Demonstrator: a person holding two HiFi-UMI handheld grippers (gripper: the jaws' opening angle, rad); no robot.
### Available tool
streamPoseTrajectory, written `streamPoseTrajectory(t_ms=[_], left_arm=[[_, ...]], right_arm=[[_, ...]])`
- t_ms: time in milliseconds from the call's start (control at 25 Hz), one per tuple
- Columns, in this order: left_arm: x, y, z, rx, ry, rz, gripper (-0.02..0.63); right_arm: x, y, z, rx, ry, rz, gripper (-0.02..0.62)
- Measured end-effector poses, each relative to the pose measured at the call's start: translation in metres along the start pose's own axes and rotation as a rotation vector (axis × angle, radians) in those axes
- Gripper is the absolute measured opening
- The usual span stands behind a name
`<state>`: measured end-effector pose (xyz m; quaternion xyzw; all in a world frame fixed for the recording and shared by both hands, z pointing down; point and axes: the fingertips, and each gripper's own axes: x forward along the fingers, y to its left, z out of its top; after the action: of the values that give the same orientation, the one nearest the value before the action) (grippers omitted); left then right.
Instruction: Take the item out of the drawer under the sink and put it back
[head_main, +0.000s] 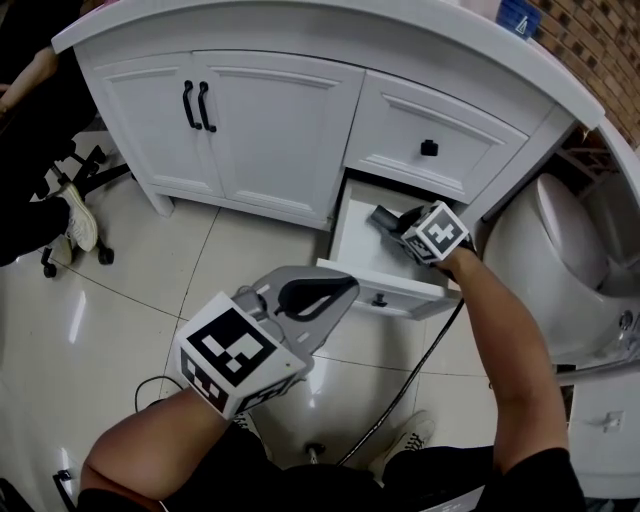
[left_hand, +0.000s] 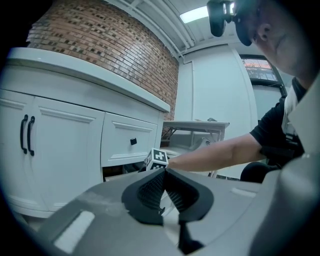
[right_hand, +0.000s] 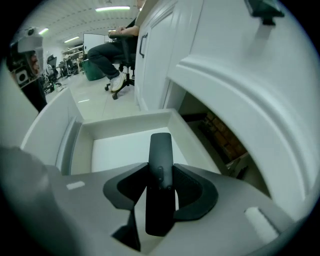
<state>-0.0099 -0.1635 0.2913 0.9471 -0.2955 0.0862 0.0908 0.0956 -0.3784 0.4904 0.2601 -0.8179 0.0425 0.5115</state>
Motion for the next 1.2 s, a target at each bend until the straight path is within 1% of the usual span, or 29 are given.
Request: streamPoseTrajectory(t_ms=[120, 280, 560, 760, 920, 960, 1040, 1120, 1200], left_arm=[[0.000, -0.001, 0.004, -0.006, -0.007, 0.006, 0.006], [0.001, -0.013, 0.007, 0.016, -0.007, -0.020, 0.006], [-0.002, -0.019, 0.007, 0.038, -0.007, -0.007, 0.006], [-0.005, -0.021, 0.006, 0.039, -0.014, 0.005, 0.006], [-0.009, -0.031, 0.011, 0.023, -0.040, -0.015, 0.006], [-0.010, -0.033, 0.014, 0.027, -0.051, -0.019, 0.006], [-0.012, -0.036, 0.018, 0.068, -0.061, -0.012, 0.006], [-0.010, -0.037, 0.015, 0.113, -0.044, 0.000, 0.006], [-0.008, -0.039, 0.008, 0.111, -0.025, -0.009, 0.006]], right_arm=[[-0.023, -0.011, 0.011, 0.029, -0.073, -0.062, 0.164], [-0.059, -0.014, 0.026, 0.056, -0.166, -0.115, 0.164], [-0.112, 0.000, 0.041, 0.053, -0.255, -0.175, 0.165], [-0.157, 0.031, 0.054, 0.069, -0.360, -0.168, 0.165], [-0.202, 0.060, 0.059, 0.105, -0.472, -0.141, 0.165], [-0.214, 0.067, 0.058, 0.113, -0.500, -0.138, 0.165], [-0.237, 0.081, 0.055, 0.132, -0.552, -0.137, 0.166], [-0.256, 0.096, 0.050, 0.155, -0.596, -0.134, 0.166], [-0.271, 0.112, 0.044, 0.178, -0.630, -0.123, 0.166]])
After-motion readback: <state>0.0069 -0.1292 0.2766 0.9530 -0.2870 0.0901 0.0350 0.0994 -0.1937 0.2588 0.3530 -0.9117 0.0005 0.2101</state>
